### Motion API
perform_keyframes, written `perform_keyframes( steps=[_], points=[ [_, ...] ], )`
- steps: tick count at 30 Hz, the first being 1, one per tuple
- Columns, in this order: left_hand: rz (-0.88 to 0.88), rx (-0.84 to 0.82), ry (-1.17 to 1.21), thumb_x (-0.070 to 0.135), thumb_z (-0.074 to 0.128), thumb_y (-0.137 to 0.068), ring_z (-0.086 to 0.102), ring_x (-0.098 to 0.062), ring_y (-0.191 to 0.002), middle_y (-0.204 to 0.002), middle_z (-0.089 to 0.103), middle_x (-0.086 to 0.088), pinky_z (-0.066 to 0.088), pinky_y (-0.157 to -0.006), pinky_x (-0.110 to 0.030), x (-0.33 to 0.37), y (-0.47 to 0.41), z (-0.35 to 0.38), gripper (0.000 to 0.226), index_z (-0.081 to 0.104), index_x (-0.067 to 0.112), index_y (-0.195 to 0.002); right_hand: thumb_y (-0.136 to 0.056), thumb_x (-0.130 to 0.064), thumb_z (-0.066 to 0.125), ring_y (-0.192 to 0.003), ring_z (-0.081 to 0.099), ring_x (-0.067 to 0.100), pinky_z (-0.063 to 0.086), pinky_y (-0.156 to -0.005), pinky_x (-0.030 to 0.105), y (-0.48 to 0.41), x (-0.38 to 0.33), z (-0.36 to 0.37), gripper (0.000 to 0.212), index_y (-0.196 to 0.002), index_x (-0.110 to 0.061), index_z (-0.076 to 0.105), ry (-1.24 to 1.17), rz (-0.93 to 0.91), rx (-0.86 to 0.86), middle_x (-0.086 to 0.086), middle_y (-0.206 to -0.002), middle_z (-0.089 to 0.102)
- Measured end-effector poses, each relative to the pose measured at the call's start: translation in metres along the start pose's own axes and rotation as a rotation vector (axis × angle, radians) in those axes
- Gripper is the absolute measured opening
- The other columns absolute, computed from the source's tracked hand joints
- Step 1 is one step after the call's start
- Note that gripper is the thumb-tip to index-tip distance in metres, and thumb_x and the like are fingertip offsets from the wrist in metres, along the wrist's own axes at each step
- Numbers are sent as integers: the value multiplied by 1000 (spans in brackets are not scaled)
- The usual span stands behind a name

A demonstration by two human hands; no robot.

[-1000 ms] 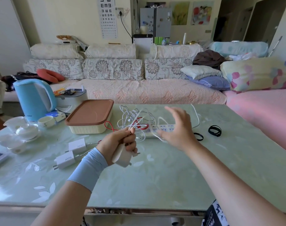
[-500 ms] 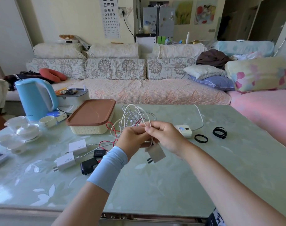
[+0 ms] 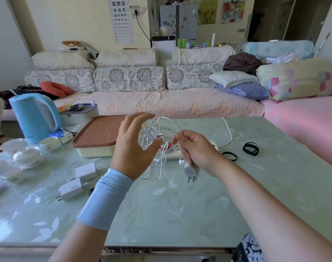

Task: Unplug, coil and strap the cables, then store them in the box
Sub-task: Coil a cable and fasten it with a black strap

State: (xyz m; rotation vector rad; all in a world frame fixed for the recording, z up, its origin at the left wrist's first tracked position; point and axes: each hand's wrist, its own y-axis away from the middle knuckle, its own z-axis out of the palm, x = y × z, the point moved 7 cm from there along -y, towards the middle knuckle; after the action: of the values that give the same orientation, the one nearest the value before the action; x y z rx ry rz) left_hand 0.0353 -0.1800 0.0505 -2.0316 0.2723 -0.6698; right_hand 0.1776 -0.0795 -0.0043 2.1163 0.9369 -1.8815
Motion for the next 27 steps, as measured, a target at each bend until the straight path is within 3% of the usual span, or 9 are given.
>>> perform_keyframes(
  steps=[3, 6, 9, 11, 14, 17, 20, 24, 27],
  points=[
    [-210, -302, 166, 15, 78, -78, 51, -6, -123, -133, 53, 6, 39, -104, -21, -26, 13, 31, 73, 41, 29, -140, -106, -22, 42, -40, 21, 13, 49, -63, 58, 2, 3, 13, 28, -90, -8, 60, -123, 80, -134, 3, -48, 25],
    [-431, -349, 384, 0, 67, -86, 66, -10, -84, -96, 66, 2, 51, -82, -22, -44, 26, 46, 63, 39, 28, -135, -106, -19, 40, -40, 17, 12, 49, -54, 34, 3, 5, 14, 29, -95, -2, 60, -178, 120, -215, -1, -47, 25],
    [-642, -388, 602, 1, 53, -95, 56, -12, -56, -63, 55, -2, 56, -74, -27, -50, 31, 51, 22, 59, 10, -113, -106, -18, 40, -37, 18, 11, 46, -48, 30, 4, 8, 7, 29, -92, -4, 62, -162, 151, -227, -3, -46, 27],
    [-830, -457, 792, 8, 50, -97, 48, -14, -48, -59, 44, -4, 59, -76, -37, -51, 39, 53, 16, 64, 5, -89, -105, -18, 42, -36, 18, 10, 43, -45, 29, 3, 12, -1, 29, -90, -5, 64, -115, 177, -183, -4, -45, 27],
    [-971, -595, 1007, 22, 47, -96, 37, -13, -39, -59, 32, 0, 58, -65, -42, -47, 46, 49, 19, 54, 7, -86, -104, -19, 47, -41, 21, 12, 40, -42, 25, 0, 24, -17, 28, -87, -8, 66, 42, 221, -81, -7, -44, 27],
    [-1087, -558, 1180, 25, 38, -100, 30, -8, -35, -60, 31, 5, 55, -51, -30, -52, 48, 50, 21, 55, 14, -97, -102, -23, 50, -46, 26, 13, 38, -44, 29, -2, 36, -20, 29, -81, -13, 66, 169, 265, -45, -9, -45, 30],
    [-1150, -443, 1405, 27, 40, -97, 19, -1, -37, -57, 27, 9, 30, -31, -12, -49, 40, 66, 18, 57, 20, -98, -99, -32, 54, -41, 29, 10, 36, -44, 29, 3, 36, 3, 30, -86, -10, 69, 70, 296, -140, 0, -57, 46],
    [-1233, -158, 1943, 21, 42, -98, 13, -2, -45, -57, 20, 9, 21, -27, -15, -40, 24, 94, 21, 58, 9, -91, -79, -40, 77, -48, 41, 16, 41, -46, 31, 9, 28, 44, 43, -97, -1, 67, 71, 213, -292, 10, -73, 50],
    [-1266, -52, 2061, 24, 36, -101, 15, -2, -45, -50, 28, 5, 22, -28, -17, -43, 19, 105, 31, 58, 6, -87, -85, -27, 76, -52, 49, 16, 43, -46, 34, 10, 23, 48, 26, -94, -3, 69, 36, 195, -325, 5, -73, 63]
  ],
)
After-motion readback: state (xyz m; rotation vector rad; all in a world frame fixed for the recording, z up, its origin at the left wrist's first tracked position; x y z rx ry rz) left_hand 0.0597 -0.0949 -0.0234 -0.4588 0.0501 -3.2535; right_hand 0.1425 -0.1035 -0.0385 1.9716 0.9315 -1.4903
